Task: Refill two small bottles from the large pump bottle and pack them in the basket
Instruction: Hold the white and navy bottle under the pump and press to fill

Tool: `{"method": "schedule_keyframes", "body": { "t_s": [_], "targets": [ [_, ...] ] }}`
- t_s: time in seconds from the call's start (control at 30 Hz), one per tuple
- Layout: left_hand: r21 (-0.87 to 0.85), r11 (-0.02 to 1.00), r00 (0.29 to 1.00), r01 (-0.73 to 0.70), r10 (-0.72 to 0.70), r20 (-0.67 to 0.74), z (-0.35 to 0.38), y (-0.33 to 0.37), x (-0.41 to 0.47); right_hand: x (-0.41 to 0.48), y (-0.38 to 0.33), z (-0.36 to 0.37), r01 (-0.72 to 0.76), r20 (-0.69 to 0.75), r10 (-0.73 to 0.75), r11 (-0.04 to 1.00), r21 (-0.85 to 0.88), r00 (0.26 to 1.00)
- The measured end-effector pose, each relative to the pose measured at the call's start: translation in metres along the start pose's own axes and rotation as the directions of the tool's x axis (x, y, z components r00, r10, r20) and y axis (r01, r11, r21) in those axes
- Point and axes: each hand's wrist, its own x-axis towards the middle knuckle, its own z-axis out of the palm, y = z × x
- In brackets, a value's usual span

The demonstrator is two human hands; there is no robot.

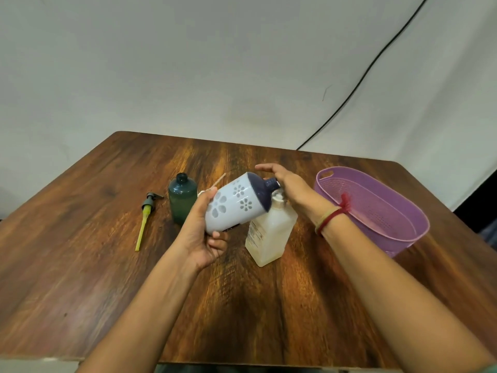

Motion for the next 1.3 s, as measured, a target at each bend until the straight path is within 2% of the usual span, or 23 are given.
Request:
{"method": "schedule_keyframes", "body": {
  "t_s": [0.3,0.53,0.63,0.77,0.9,1.07,1.3],
  "targets": [
    [0.001,1.0,0.999,-0.004,0.004,0.033,-0.001,0.005,-0.003,0.002,-0.007,-0.001,-0.022,0.018,0.023,1.0,-0.022,1.0],
    [-0.006,1.0,1.0,0.01,-0.01,-0.013,-0.004,0.002,-0.001,0.006,0.004,0.006,0.01,-0.017,-0.009,0.999,0.032,1.0],
    [-0.008,1.0,1.0,-0.012,0.012,0.006,0.001,0.004,-0.005,0.006,-0.007,-0.001,0.003,0.004,-0.003,1.0,0.0,1.0],
    [0.019,0.999,0.999,-0.039,0.039,-0.002,0.004,0.008,-0.006,0.004,-0.004,-0.001,-0.008,-0.011,0.008,0.999,0.046,1.0],
    [0.013,0.999,0.999,-0.03,0.031,-0.02,-0.003,0.006,-0.001,0.006,0.0,0.007,0.02,-0.038,-0.02,1.0,0.015,0.999],
    [0.002,0.999,0.999,-0.036,0.036,0.018,0.005,0.007,-0.003,0.002,-0.013,-0.007,-0.03,0.032,0.032,0.997,-0.072,0.999],
    [0.003,1.0,1.0,-0.024,0.024,-0.015,0.0,0.003,0.0,0.007,0.005,0.002,0.024,-0.01,-0.024,1.0,0.001,1.0]
  ]
}}
